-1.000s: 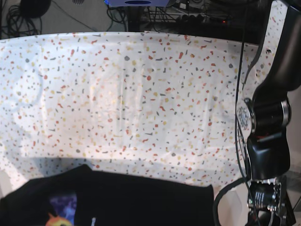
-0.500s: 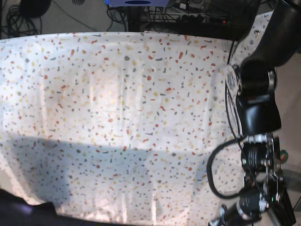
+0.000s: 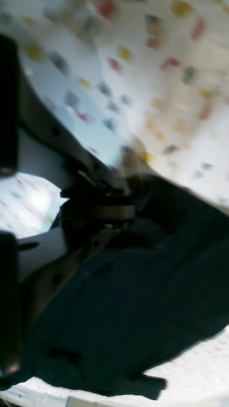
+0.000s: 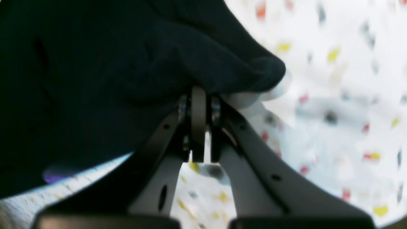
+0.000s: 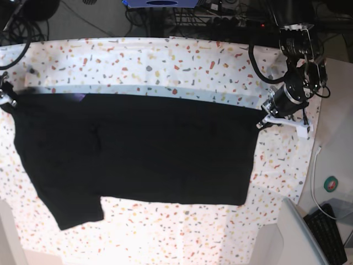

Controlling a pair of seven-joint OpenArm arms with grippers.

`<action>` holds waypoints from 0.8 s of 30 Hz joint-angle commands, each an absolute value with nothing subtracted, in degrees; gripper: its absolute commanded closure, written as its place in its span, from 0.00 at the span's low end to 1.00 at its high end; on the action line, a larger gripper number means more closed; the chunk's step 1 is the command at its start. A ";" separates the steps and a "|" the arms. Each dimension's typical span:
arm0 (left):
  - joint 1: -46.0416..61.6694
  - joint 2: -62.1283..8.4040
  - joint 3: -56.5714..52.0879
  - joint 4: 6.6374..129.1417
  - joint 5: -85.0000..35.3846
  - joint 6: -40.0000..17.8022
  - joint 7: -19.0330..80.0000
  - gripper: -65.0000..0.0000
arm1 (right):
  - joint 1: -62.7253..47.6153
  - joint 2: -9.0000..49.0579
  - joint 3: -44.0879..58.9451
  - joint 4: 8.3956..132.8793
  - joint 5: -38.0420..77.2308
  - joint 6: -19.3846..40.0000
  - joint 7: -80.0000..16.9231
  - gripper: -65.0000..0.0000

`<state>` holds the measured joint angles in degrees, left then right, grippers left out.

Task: Layout the t-shirt on the table in an organized manner, then fold the t-shirt properly
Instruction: 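Lay the shirt down flat with both grippers and release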

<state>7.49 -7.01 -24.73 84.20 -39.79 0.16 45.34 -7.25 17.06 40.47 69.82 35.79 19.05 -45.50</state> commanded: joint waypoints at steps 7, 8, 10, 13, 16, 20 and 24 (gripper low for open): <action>13.23 -7.96 -29.58 87.43 -39.96 -0.13 43.82 1.00 | -14.90 16.92 40.92 71.08 36.26 22.02 -43.30 1.00; 13.76 -8.13 -30.02 87.52 -39.96 -0.13 43.82 1.00 | -15.52 16.48 40.92 71.43 36.26 22.46 -43.30 1.00; 14.64 -9.19 -29.58 87.96 -39.96 -0.13 43.82 1.00 | -16.40 15.96 40.92 72.48 36.09 22.73 -43.30 1.00; 16.04 -10.51 -29.67 87.87 -39.96 -0.13 44.00 1.00 | -17.45 14.81 40.92 73.63 35.91 22.73 -43.30 1.00; 16.75 -11.12 -29.76 87.87 -39.96 -0.13 44.18 1.00 | -17.54 14.81 40.92 73.80 35.91 22.29 -43.30 1.00; 18.68 -11.12 -29.93 88.04 -39.96 -0.13 44.18 1.00 | -18.42 14.64 40.92 73.80 35.91 22.29 -43.65 1.00; 18.77 -11.12 -29.93 87.96 -39.96 -0.04 44.35 1.00 | -19.56 14.46 40.92 73.80 36.00 22.29 -43.65 1.00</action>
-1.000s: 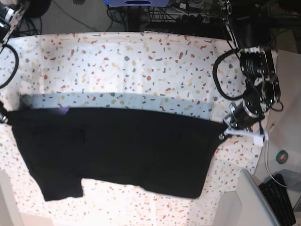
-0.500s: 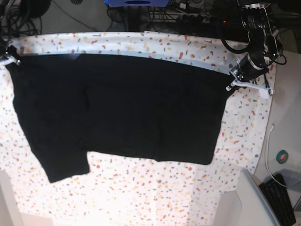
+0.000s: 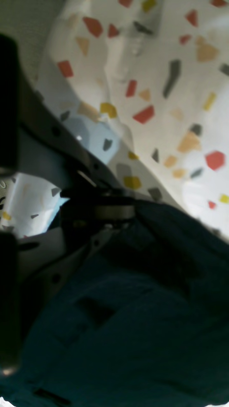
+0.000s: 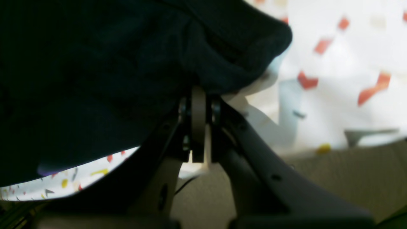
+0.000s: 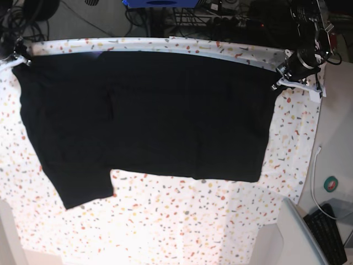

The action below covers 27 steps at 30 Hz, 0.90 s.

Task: Layout the t-shirt on the table in an organized manner, then fold the t-shirt properly
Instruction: 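Lay the shirt down flat with both grippers and release, then grasp the shirt's hem corners with the right gripper, then the left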

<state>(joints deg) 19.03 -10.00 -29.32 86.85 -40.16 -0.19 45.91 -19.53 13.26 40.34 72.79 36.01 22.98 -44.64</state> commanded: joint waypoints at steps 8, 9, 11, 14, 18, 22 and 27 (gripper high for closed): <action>20.09 -11.38 -32.40 87.34 -39.96 0.13 44.35 0.58 | -21.32 13.93 42.59 74.24 36.35 22.46 -43.65 0.44; 20.70 -11.30 -33.98 87.34 -39.96 0.13 44.35 0.55 | -21.85 12.62 44.97 75.03 36.35 22.64 -43.65 0.39; 21.32 -11.30 -36.79 88.04 -40.04 0.13 44.35 0.55 | -22.99 10.42 49.27 78.90 36.00 22.64 -43.74 0.38; 21.76 -11.12 -40.66 89.89 -40.31 0.13 44.35 0.55 | -24.40 9.98 50.33 84.35 35.91 22.64 -44.97 0.38; 22.99 -11.12 -43.74 95.78 -40.31 -0.04 44.35 0.55 | -22.29 10.68 50.42 88.48 35.82 22.64 -45.58 0.38; 22.55 -11.38 -43.91 99.03 -40.31 -0.13 44.35 0.55 | -14.90 14.99 49.63 85.49 35.74 22.55 -45.32 0.38; 21.93 -11.30 -43.82 99.03 -40.31 -0.22 44.35 0.55 | 1.45 22.46 37.76 70.37 29.58 22.64 -43.12 0.38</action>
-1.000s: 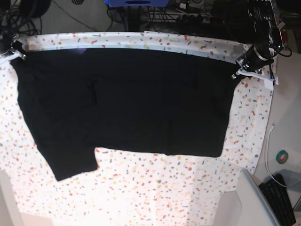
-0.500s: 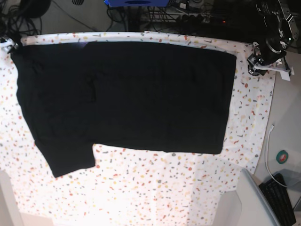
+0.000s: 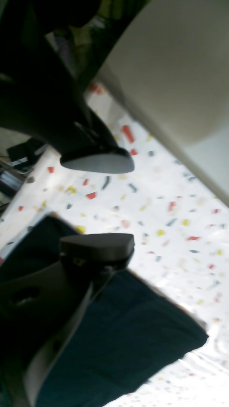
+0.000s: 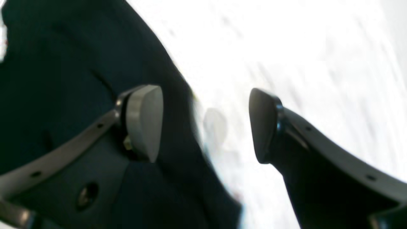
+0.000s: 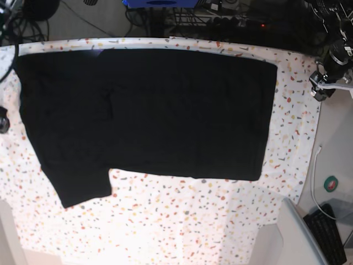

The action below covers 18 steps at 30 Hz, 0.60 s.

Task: Layout the t-shirt on the table in an organized manner, then fold the t-shirt properly
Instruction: 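Grasp the shirt's hem corners with the right gripper, then the left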

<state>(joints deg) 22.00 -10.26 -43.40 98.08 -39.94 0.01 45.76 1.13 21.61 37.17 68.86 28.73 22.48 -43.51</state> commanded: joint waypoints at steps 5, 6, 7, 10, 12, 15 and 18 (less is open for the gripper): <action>22.20 -11.38 -44.44 98.86 -40.13 -0.22 44.35 0.56 | 15.16 23.96 23.69 51.21 18.86 22.64 -31.87 0.37; 22.73 -11.47 -44.44 98.68 -40.13 -0.22 44.35 0.56 | 16.84 23.78 22.02 47.69 16.92 22.64 -30.02 0.38; 22.99 -11.56 -44.44 98.51 -40.13 -0.22 44.35 0.56 | 18.15 23.69 20.97 44.62 15.43 22.64 -28.62 0.38; 23.34 -12.62 -44.44 97.63 -40.31 -0.22 44.35 0.56 | 20.70 23.60 20.44 36.35 12.62 22.29 -23.69 0.38; 23.34 -12.70 -44.44 96.48 -40.31 -0.22 44.35 0.56 | 20.79 23.60 20.09 33.45 12.62 22.29 -21.58 0.38; 23.34 -12.79 -44.44 95.34 -40.31 -0.22 44.35 0.56 | 20.35 23.60 20.00 32.48 12.62 22.46 -20.97 0.38; 23.34 -12.70 -44.26 95.43 -40.31 -0.22 44.35 0.56 | 19.21 22.46 20.26 32.57 12.62 22.64 -21.05 0.50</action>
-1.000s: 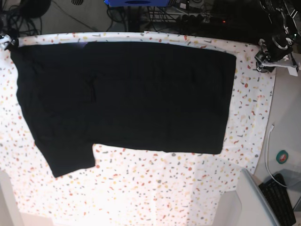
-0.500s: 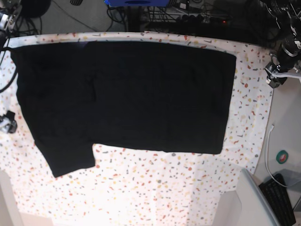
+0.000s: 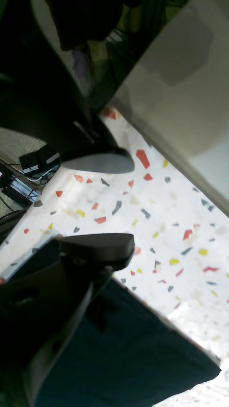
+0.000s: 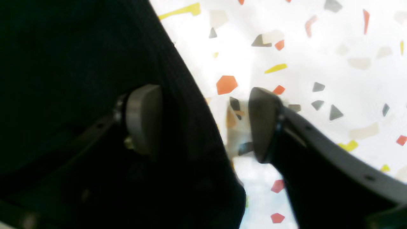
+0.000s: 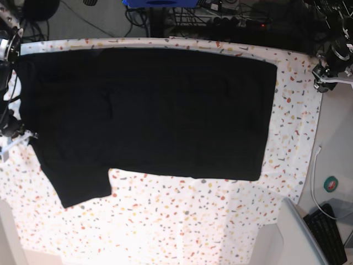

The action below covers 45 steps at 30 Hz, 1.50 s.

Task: Layout the t-shirt on the table in an organized manner, then fold the t-shirt properly
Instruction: 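Grasp the shirt's hem corners with the right gripper, then the left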

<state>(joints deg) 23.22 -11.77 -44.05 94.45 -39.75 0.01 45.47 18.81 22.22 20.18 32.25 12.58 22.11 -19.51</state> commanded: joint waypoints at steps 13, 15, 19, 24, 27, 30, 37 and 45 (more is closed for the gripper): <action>22.90 -12.70 -43.91 95.25 -40.22 -0.22 44.35 0.56 | 10.95 18.15 24.22 55.16 12.70 22.73 -31.96 1.00; 22.90 -12.70 -43.91 95.25 -40.22 -0.22 44.35 0.56 | 7.78 16.66 25.71 64.48 12.70 22.73 -36.09 1.00; 22.02 -12.53 -43.91 95.25 -40.13 -0.22 44.35 0.56 | 2.42 12.79 28.18 77.85 12.70 22.73 -44.09 1.00; 21.67 -12.53 -43.91 94.02 -40.04 -0.22 44.35 0.56 | -3.38 8.31 28.70 88.22 12.70 22.73 -48.40 1.00; 21.58 -12.53 -43.82 93.58 -40.04 -0.22 44.35 0.56 | -6.46 5.49 28.79 91.91 12.70 22.29 -49.80 1.00; 21.58 -12.62 -43.82 93.58 -40.04 -0.22 44.35 0.56 | -8.13 3.21 28.79 92.70 12.70 22.29 -49.71 1.00; 21.58 -12.70 -43.82 93.58 -40.04 -0.22 44.35 0.55 | -8.13 1.63 30.29 93.58 12.70 22.29 -51.12 0.83; 21.58 -12.70 -44.26 93.49 -40.04 -0.22 44.35 0.55 | 4.26 4.70 33.89 82.42 12.53 22.55 -47.25 0.46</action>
<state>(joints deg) 21.54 -11.75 -43.83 92.71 -39.51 0.01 45.47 3.60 3.68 33.58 81.06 12.38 22.90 -48.51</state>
